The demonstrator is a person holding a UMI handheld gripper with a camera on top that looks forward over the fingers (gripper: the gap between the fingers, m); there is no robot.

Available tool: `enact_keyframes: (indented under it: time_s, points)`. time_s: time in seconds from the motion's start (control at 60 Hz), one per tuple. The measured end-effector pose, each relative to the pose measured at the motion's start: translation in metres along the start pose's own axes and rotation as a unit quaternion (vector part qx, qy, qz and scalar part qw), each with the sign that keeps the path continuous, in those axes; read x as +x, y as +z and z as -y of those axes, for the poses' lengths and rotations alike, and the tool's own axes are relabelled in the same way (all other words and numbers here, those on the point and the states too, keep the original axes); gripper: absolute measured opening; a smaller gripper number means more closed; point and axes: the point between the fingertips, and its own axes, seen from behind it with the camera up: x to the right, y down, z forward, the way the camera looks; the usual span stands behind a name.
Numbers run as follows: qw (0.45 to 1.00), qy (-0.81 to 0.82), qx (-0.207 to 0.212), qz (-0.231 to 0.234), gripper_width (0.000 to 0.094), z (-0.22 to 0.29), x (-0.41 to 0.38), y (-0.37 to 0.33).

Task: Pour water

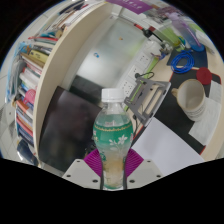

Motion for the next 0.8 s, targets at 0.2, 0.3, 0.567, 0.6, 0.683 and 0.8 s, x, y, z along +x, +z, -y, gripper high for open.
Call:
enact_keyframes:
  time_s: [0.2,0.3,0.567,0.6,0.683,0.8]
  points:
    - [0.971,0.226,-0.034,0.062,0.0255,0.043,0.015,-0.009]
    - [0.932,0.34,-0.045,0.115,0.0253,0.066,0.014,-0.013]
    - [0.856,0.492,-0.042,0.151,0.0254,0.1,0.032,-0.012]
    - [0.852,0.498,-0.042,0.152,0.0253,0.102,0.034,-0.012]
    - [0.842,0.516,-0.044,0.151,0.0254,0.105,0.04,-0.01]
    - [0.872,0.467,-0.052,0.135,0.0254,0.1,0.041,-0.011]
